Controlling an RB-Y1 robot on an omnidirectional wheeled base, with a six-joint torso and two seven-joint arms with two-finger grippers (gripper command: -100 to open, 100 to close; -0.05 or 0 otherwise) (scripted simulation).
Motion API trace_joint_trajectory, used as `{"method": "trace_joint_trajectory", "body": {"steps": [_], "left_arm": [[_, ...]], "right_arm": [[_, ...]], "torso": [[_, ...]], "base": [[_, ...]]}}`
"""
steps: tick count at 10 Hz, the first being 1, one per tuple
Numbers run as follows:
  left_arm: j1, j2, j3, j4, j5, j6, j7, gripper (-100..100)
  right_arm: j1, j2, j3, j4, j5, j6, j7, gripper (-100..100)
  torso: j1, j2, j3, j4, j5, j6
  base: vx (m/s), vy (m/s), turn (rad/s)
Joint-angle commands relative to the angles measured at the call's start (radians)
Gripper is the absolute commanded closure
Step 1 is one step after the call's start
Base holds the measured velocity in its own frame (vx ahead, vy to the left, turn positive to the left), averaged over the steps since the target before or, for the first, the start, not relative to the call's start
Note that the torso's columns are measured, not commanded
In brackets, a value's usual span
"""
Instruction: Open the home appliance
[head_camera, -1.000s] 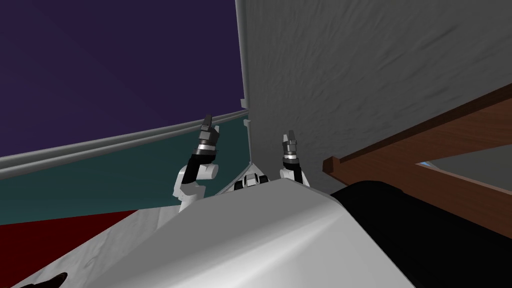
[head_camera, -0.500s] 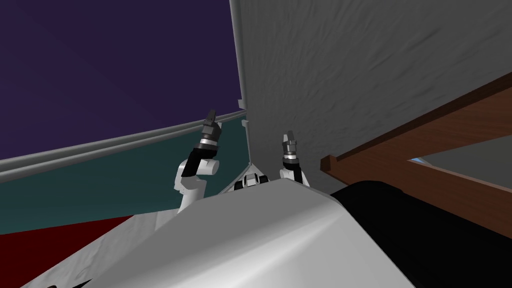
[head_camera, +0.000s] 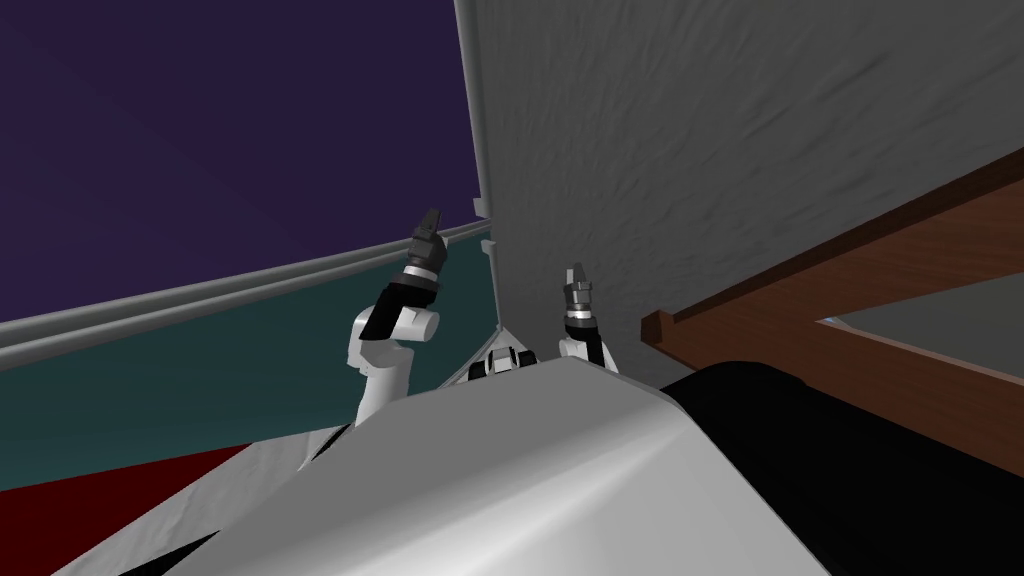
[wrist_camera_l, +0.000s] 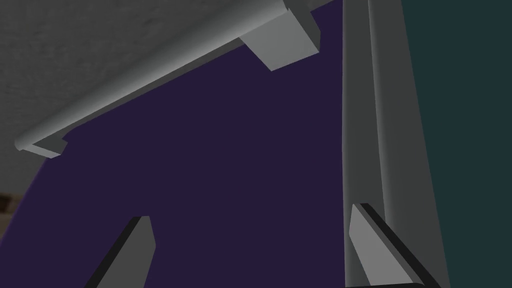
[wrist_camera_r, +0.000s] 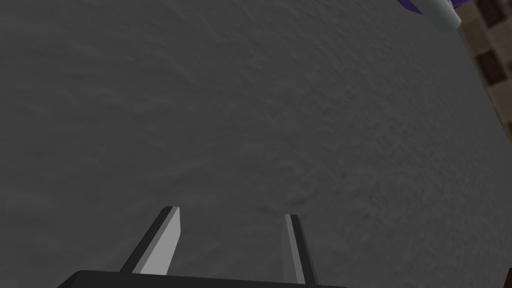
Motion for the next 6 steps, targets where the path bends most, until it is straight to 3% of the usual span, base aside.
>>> {"method": "trace_joint_trajectory", "body": {"steps": [1,6], "left_arm": [[-0.072,0.013,-0.012,0.006,0.006,0.079,-0.013,-100],[-0.175,0.036,-0.028,0.012,0.016,0.226,-0.028,-100]], "right_arm": [[0.001,0.000,0.002,0.001,0.000,0.000,0.000,0],[0.003,-0.003,0.012,0.006,0.003,0.003,-0.002,0]], "torso": [[0.000,0.000,0.000,0.000,0.000,0.000],[-0.002,0.001,0.001,0.000,-0.001,0.001]], "base": [[0.013,-0.001,-0.046],[0.011,0.000,-0.037]]}}
